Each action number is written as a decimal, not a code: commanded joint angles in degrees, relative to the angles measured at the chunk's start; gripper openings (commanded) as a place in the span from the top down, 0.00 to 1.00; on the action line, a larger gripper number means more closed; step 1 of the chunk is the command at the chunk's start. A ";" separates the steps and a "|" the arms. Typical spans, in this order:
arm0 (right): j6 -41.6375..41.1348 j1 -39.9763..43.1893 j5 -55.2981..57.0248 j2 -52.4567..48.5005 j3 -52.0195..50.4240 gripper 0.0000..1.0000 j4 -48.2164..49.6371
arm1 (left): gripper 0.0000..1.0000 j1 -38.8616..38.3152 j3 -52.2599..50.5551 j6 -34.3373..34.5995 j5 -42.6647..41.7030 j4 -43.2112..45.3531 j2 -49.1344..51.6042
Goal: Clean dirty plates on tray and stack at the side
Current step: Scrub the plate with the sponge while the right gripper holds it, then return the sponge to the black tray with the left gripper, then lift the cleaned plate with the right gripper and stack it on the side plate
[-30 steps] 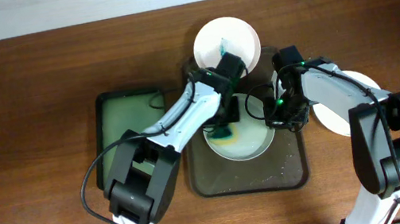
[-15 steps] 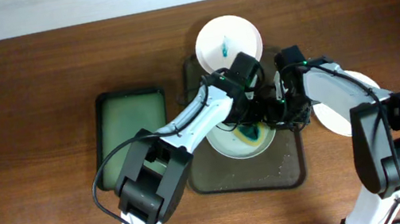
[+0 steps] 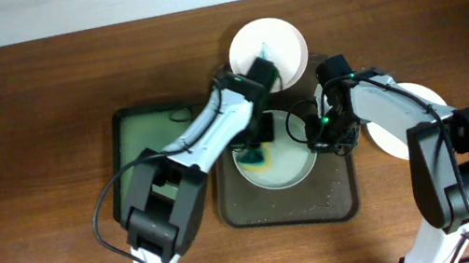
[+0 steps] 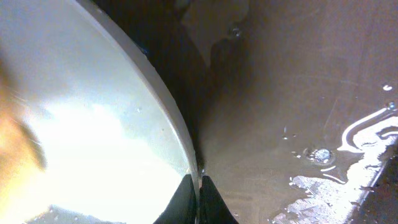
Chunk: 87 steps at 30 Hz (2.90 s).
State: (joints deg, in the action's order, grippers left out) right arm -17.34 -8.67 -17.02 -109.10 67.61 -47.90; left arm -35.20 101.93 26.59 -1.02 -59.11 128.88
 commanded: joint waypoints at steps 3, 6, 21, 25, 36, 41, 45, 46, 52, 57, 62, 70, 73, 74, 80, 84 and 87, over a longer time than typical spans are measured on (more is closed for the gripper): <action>0.33 0.81 3.72 -0.70 -0.22 0.96 -0.72 | 1.00 4.09 2.03 -0.55 10.80 0.48 -0.17; 0.33 0.81 3.72 -0.70 -0.22 0.96 -0.72 | 1.00 1.60 1.99 -0.57 -0.04 1.95 1.36; 0.52 0.81 4.13 -0.70 -0.22 0.96 -1.20 | 1.00 12.87 14.05 -5.97 4.55 -19.74 -11.52; 0.57 0.81 4.15 -0.70 -0.22 0.96 -1.36 | 1.00 16.33 6.84 -9.97 9.97 -16.35 -11.47; 3.56 0.81 4.11 -0.70 -0.22 0.96 -1.79 | 1.00 20.85 -14.69 -2.64 13.88 0.02 -11.47; 3.54 0.81 4.09 -0.70 -0.22 0.95 -1.70 | 0.96 22.45 -14.67 -11.37 9.22 1.60 -11.50; 3.58 0.81 3.72 -0.70 -0.22 0.95 -1.49 | 0.42 22.47 -12.39 -13.00 6.16 -2.51 -12.13; 3.58 0.81 3.69 -0.70 -0.22 0.96 -1.29 | 0.38 22.47 -11.45 -13.00 6.16 -3.58 -12.68; 3.54 -0.09 4.57 5.70 -0.04 0.95 -1.29 | 0.23 22.47 -7.61 -13.00 4.15 -7.67 -25.88; 0.66 -7.78 23.08 22.43 -0.04 0.96 -2.95 | 0.00 22.47 -7.61 -13.00 3.76 -9.62 -32.28; -1.27 -9.94 34.18 30.16 -0.04 0.96 -4.83 | 0.00 22.47 -7.87 -13.00 3.76 -11.98 -32.26; -1.84 -17.99 51.34 30.64 0.02 0.96 -5.88 | 0.00 22.47 -7.87 -13.00 3.76 -12.13 -32.26; -1.84 -22.40 58.36 30.64 0.04 0.96 -5.70 | 0.00 22.47 -7.87 -13.00 3.76 -12.13 -32.26; -1.81 -23.52 60.41 30.64 0.09 0.96 -5.70 | 0.00 22.47 -7.87 -13.00 3.76 -12.13 -32.26; -1.57 -25.07 64.48 30.64 0.13 0.96 -7.45 | 0.00 22.47 -7.87 -13.00 3.76 -12.13 -32.26; -1.60 -25.24 64.67 30.64 0.13 0.96 -9.64 | 0.00 22.47 -7.87 -13.00 3.74 -12.11 -32.26; -1.60 -27.58 68.19 30.64 0.17 0.96 -10.60 | 0.00 22.47 -7.87 -13.00 3.76 -12.13 -32.26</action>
State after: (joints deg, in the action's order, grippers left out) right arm -18.15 -34.00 46.35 -79.77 67.33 -58.37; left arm -12.78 93.65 14.06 3.18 -71.18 96.97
